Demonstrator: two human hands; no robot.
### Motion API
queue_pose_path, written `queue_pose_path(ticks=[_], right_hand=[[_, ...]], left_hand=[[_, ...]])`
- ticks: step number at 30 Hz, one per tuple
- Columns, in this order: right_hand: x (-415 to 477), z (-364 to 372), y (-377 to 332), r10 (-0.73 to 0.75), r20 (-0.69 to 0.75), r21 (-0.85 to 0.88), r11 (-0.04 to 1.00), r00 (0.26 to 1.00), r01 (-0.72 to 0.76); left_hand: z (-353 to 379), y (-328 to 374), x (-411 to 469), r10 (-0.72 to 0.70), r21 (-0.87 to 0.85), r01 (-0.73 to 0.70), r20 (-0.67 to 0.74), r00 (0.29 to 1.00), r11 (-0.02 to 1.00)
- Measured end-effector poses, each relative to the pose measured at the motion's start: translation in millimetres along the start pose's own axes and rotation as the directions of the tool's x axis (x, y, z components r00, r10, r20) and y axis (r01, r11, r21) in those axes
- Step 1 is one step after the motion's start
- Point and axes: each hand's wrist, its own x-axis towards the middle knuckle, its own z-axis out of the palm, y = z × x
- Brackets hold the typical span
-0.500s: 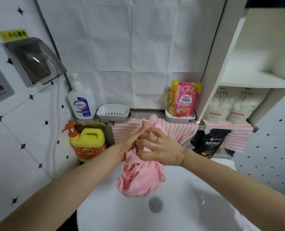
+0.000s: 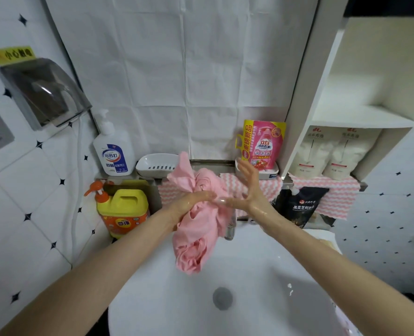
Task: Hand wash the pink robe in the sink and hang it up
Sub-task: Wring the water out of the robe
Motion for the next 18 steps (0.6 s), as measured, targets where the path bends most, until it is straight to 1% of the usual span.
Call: queue_pose_path(ticks=[1, 2, 4, 5, 6, 7, 9, 10, 12, 14, 15, 16, 17, 18], right_hand=[[-1, 4, 3, 0.120, 0.027, 0.110, 0.986, 0.992, -0.123], [-3, 9, 9, 0.186, 0.100, 0.200, 0.959, 0.978, -0.202], [-7, 18, 19, 0.253, 0.270, 0.333, 0.881, 0.929, -0.337], [-9, 21, 20, 0.268, 0.310, 0.364, 0.853, 0.912, -0.374], [-10, 23, 20, 0.280, 0.324, 0.378, 0.837, 0.904, -0.395], [-8, 23, 20, 0.290, 0.320, 0.371, 0.837, 0.902, -0.401], [-3, 23, 18, 0.313, 0.285, 0.313, 0.863, 0.906, -0.396], [-1, 23, 14, 0.315, 0.274, 0.277, 0.879, 0.909, -0.388], [3, 18, 3, 0.314, 0.286, 0.220, 0.898, 0.906, -0.381], [4, 13, -8, 0.319, 0.325, 0.196, 0.898, 0.890, -0.393], [6, 10, -11, 0.325, 0.352, 0.197, 0.891, 0.878, -0.409], [7, 8, -13, 0.333, 0.377, 0.195, 0.884, 0.864, -0.426], [8, 9, -13, 0.342, 0.384, 0.194, 0.879, 0.858, -0.437], [8, 9, -15, 0.351, 0.376, 0.201, 0.873, 0.858, -0.445]], left_hand=[[-8, 12, -6, -0.129, -0.214, 0.132, 0.024, 0.991, 0.968], [4, 29, -27, -0.172, -0.221, 0.156, -0.054, 0.984, 0.963], [17, 39, -30, -0.107, -0.135, 0.082, -0.184, 0.977, 0.987], [26, 39, -30, -0.045, -0.078, 0.032, -0.168, 0.985, 0.996], [33, 43, -29, 0.003, -0.058, -0.014, -0.195, 0.981, 0.998], [32, 42, -25, 0.029, -0.031, -0.035, -0.166, 0.986, 0.999], [28, 46, -27, -0.015, -0.015, 0.013, -0.142, 0.990, 1.000], [26, 51, -28, -0.008, 0.021, 0.011, -0.131, 0.991, 1.000], [24, 62, -30, 0.037, 0.096, -0.033, -0.040, 0.998, 0.995], [21, 73, -30, 0.045, 0.049, -0.048, 0.073, 0.996, 0.998], [21, 76, -29, 0.035, -0.004, -0.035, 0.110, 0.993, 0.999], [21, 78, -30, 0.029, -0.040, -0.024, 0.125, 0.992, 0.999], [23, 78, -30, 0.037, -0.072, -0.031, 0.081, 0.996, 0.997], [26, 79, -32, 0.061, -0.051, -0.060, 0.024, 0.998, 0.997]])
